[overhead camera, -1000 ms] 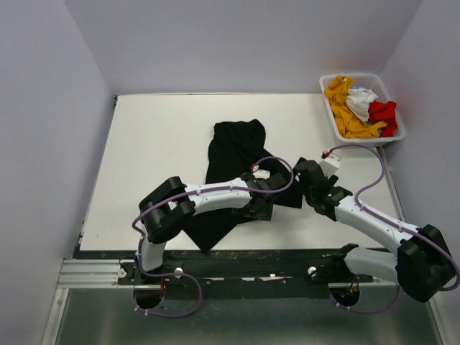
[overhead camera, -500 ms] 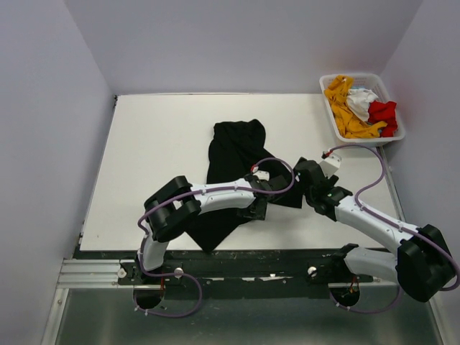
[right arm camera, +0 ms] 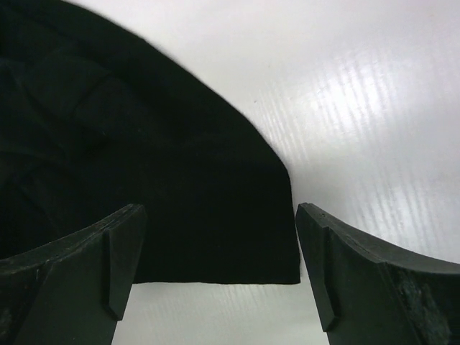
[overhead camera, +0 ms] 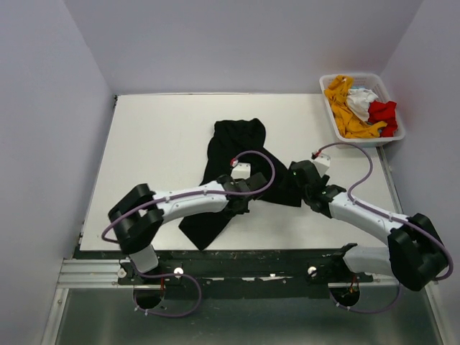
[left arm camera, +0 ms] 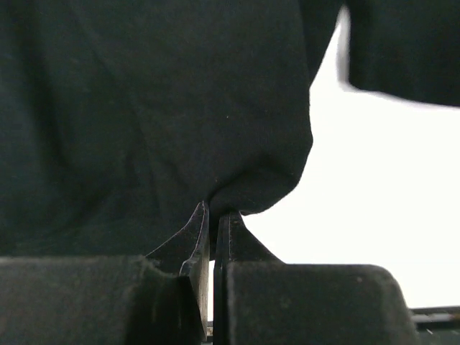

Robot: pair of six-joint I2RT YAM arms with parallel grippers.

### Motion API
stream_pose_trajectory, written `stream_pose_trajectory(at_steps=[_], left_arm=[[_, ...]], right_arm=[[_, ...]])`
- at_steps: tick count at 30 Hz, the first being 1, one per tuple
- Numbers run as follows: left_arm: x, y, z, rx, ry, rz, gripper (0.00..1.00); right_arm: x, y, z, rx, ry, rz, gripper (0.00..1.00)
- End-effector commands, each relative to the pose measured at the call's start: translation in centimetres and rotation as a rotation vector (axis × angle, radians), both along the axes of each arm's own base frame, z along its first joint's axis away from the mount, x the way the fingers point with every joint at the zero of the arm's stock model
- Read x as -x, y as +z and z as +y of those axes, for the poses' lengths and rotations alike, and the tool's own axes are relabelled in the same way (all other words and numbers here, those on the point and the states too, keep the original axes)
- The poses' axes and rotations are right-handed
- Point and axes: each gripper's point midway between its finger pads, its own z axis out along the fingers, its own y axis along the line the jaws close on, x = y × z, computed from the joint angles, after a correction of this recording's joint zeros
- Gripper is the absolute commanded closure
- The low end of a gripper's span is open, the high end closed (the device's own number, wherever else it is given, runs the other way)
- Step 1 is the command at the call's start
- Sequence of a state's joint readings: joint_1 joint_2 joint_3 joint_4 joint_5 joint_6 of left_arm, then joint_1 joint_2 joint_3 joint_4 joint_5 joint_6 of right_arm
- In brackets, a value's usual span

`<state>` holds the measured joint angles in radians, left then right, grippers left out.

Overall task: Fold and stack the t-shirts
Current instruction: Flatten out the tshirt

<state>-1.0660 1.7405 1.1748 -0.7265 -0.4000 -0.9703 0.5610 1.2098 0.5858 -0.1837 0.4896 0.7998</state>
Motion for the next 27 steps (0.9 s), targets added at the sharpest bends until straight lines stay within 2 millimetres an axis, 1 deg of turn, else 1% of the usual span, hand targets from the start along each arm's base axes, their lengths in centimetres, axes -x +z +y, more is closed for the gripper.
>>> stream_pose_trajectory(at_steps=[1, 3, 6, 9, 11, 12, 13, 15, 16, 17, 18, 20, 22, 24, 27], left_arm=[[-2.4, 6.4, 0.8, 0.145, 0.049, -0.219, 1.0], [-2.4, 7.6, 1.6, 0.169, 0.061, -0.255, 1.0], [-2.4, 9.0, 3.5, 0.182, 0.11, -0.303, 1.0], [-2.5, 9.9, 5.5, 0.191, 0.15, -0.342, 1.0], [-2.4, 10.2, 6.6, 0.198, 0.179, -0.35, 1.0], [-2.4, 10.2, 7.2, 0.199, 0.194, -0.354, 1.0], [-2.4, 10.3, 7.8, 0.203, 0.21, -0.358, 1.0], [-2.4, 10.6, 9.1, 0.209, 0.248, -0.375, 1.0], [-2.5, 10.9, 9.8, 0.209, 0.264, -0.383, 1.0], [-2.6, 11.4, 10.3, 0.219, 0.279, -0.394, 1.0], [-2.7, 11.9, 10.9, 0.228, 0.294, -0.405, 1.0], [-2.8, 13.3, 11.7, 0.257, 0.309, -0.437, 1.0], [-2.7, 15.2, 12.6, 0.294, 0.322, -0.486, 1.0], [-2.5, 17.5, 13.6, 0.338, 0.34, -0.539, 1.0], [-2.0, 21.1, 15.0, 0.427, 0.342, -0.628, 1.0]], right_arm=[[0.5, -2.5, 2.3, 0.003, 0.159, 0.088, 0.09], [0.4, -3.1, 2.8, 0.005, 0.18, 0.108, 0.1], [0.0, -4.2, 2.5, 0.046, 0.163, 0.133, 0.12], [-0.3, -5.4, 1.6, 0.109, 0.12, 0.174, 0.17], [-0.6, -5.9, 1.7, 0.118, 0.109, 0.187, 0.24], [-0.7, -6.1, 1.8, 0.116, 0.108, 0.189, 0.32], [-0.9, -6.2, 2.0, 0.113, 0.108, 0.184, 0.42], [-1.4, -5.6, 1.9, 0.112, 0.091, 0.16, 0.79], [-1.7, -5.0, 1.7, 0.116, 0.079, 0.142, 0.9], [-2.2, -3.8, 1.6, 0.117, 0.064, 0.109, 0.99], [-2.5, -2.6, 1.4, 0.117, 0.05, 0.076, 0.99], [-3.4, 1.0, 1.1, 0.104, 0.026, -0.022, 0.99], [-4.0, 5.4, 0.8, 0.075, 0.015, -0.137, 0.99], [-4.4, 10.4, 0.5, 0.044, 0.016, -0.266, 0.99], [-4.0, 17.2, 0.4, -0.003, 0.052, -0.417, 0.99]])
